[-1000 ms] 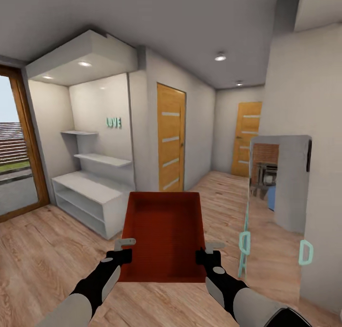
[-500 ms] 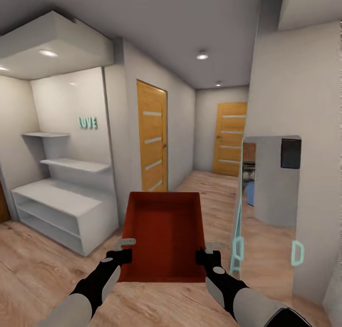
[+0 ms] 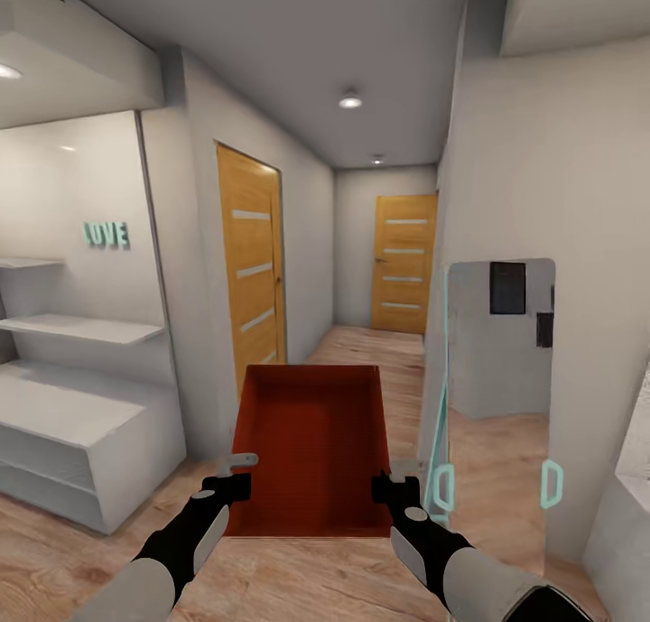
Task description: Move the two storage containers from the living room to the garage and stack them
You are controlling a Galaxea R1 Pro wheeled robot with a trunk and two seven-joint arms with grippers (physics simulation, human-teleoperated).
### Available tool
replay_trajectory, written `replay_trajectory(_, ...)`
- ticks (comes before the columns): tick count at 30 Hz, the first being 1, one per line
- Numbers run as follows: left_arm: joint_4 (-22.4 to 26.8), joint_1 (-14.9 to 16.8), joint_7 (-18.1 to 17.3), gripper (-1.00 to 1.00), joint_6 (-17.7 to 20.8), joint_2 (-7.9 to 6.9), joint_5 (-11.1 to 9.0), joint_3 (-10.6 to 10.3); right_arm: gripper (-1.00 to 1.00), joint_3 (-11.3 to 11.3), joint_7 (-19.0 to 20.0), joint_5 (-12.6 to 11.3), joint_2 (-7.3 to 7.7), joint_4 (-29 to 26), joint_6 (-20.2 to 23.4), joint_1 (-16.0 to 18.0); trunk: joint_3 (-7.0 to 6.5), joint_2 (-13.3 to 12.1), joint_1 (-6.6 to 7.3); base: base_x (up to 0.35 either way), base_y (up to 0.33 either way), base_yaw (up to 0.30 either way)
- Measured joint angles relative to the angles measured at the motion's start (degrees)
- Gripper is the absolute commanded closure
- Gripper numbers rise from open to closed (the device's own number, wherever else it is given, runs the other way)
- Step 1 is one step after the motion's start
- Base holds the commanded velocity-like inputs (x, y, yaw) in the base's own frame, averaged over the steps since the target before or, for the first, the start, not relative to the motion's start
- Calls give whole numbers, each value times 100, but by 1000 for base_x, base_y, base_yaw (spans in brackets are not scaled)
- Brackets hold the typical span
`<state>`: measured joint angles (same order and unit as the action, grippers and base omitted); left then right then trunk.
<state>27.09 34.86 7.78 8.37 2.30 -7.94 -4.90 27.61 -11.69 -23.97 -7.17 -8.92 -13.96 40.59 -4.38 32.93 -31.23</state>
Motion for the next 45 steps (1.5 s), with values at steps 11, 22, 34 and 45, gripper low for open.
replay_trajectory(11, 0, 0, -1, 100, 0, 0, 0, 0, 100, -1, 0, 0, -1, 1, -1, 0, 0, 0, 0, 311, 194, -284)
replay_trajectory(22, 4, -2, 1, 100, 2, 0, 1, 2, 100, 0, 2, 0, -1, 1, 1, 1, 0, 0, 0, 311, 194, -108)
replay_trajectory(34, 4, -2, 2, 100, 2, -1, -1, 0, 100, 0, 2, 1, 0, 1, 1, 1, 0, 0, 0, 311, 193, -1)
replay_trajectory(45, 8, 0, 1, 100, 1, -1, 0, -2, 100, -2, 0, 1, 1, -6, -1, 0, 0, 0, 0, 311, 190, -109)
